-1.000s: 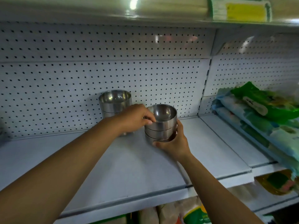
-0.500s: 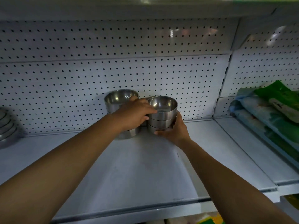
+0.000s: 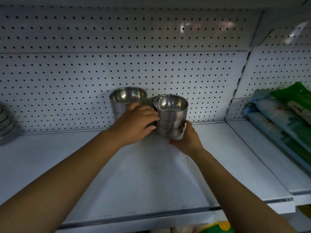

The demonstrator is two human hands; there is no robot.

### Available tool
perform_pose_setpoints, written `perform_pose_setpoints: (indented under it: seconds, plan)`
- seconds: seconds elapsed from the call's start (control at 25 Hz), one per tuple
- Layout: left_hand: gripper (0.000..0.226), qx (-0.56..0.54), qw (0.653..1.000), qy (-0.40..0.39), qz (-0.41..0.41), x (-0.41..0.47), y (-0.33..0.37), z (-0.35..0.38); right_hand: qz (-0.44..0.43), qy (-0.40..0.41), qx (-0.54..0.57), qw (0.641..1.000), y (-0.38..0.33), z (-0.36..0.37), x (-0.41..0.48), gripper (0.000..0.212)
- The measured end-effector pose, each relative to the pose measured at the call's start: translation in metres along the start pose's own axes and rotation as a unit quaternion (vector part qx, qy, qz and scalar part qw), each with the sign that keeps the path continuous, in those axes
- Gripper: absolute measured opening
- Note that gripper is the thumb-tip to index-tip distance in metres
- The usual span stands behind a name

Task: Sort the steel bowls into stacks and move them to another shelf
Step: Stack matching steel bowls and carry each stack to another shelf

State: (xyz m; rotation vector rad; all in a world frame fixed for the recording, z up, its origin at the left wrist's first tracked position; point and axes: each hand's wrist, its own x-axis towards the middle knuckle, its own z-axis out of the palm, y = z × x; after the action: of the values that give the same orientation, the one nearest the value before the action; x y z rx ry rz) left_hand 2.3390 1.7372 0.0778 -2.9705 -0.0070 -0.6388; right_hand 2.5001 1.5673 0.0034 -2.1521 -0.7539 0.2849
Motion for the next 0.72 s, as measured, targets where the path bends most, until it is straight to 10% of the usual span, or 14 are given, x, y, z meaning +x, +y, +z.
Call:
perform_pose_setpoints:
  seconds: [0.36,0.72]
  plan:
    - [0.065,-0.120,0.956,0.014,-0.269,-0.155,0.027,0.002,-0.037,-0.048,-0.123,0.991,-0.037,0.013,-0.102,0.082]
    - [0.057,-0.063,0.845,0.123,-0.517,-0.346,0.076,-0.057,-0.281,-0.223,-0.038,0.933,-0.138,0.130,-0.187,0.066]
